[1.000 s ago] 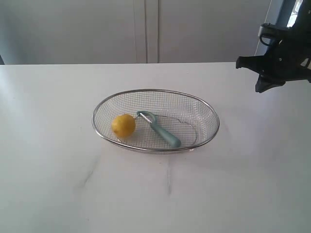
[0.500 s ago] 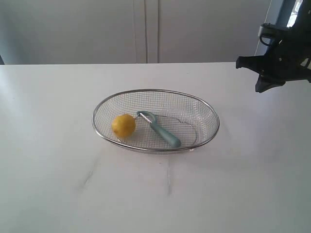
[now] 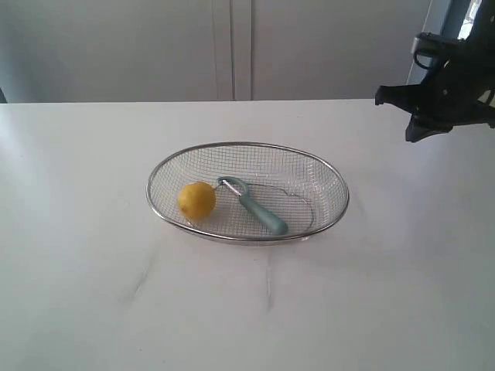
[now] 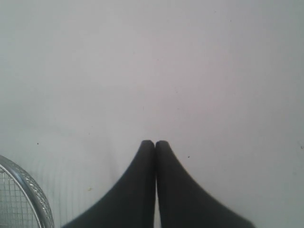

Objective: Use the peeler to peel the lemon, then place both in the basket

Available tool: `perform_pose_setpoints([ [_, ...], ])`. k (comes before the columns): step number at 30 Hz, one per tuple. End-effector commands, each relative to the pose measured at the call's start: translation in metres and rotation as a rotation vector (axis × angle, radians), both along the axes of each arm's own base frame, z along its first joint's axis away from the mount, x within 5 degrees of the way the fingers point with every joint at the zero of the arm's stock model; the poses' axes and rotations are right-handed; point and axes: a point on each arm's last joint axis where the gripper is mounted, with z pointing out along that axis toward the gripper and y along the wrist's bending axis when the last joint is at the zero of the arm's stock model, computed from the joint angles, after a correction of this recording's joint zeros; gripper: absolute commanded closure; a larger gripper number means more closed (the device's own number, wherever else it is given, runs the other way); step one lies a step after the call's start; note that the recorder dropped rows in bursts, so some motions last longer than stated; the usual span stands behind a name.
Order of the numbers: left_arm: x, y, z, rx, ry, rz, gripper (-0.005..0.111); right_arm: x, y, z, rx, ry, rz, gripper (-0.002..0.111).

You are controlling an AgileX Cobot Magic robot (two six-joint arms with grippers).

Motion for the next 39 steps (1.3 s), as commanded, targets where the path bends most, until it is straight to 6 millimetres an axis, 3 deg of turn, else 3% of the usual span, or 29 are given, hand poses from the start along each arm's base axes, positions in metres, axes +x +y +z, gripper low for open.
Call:
perform_pose_setpoints([
  [1,-0.001,0.000,-0.004,-0.007,0.014,0.000,0.107,0.001,-0.002,0.007,-0.005,-0.030,-0.004,0.108],
  [29,-0.001,0.000,-0.004,-0.007,0.014,0.000,0.107,0.001,-0.002,0.007,-0.003,-0.032,-0.004,0.108],
  [39,-0.001,0.000,-0.004,-0.007,0.014,0.000,0.107,-0.011,-0.002,0.002,-0.006,0.106,0.015,0.108],
])
